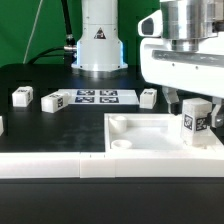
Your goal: Assemble one leg
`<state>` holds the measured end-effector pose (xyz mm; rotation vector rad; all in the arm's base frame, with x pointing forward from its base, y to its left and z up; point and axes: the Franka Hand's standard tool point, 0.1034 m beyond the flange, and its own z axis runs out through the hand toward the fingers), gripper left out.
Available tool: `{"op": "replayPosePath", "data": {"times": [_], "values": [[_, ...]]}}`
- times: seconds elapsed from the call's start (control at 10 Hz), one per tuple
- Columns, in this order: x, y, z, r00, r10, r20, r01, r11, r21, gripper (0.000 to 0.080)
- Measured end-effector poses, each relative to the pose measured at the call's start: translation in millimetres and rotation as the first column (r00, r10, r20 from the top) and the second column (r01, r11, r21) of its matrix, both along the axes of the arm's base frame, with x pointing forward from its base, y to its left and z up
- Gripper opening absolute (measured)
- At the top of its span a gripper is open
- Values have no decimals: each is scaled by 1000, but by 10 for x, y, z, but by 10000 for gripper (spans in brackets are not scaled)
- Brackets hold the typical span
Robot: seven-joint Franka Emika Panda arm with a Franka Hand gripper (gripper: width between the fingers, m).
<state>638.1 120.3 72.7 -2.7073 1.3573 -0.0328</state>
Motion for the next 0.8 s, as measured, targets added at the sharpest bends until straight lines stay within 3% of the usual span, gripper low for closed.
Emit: {"op": "replayPosePath", "data": {"times": [0.4,0.8], "values": [[14,19,14,894,448,30,-446,893,-54,649],[9,34,13,679,734,22,-728,677,-106,649]]}}
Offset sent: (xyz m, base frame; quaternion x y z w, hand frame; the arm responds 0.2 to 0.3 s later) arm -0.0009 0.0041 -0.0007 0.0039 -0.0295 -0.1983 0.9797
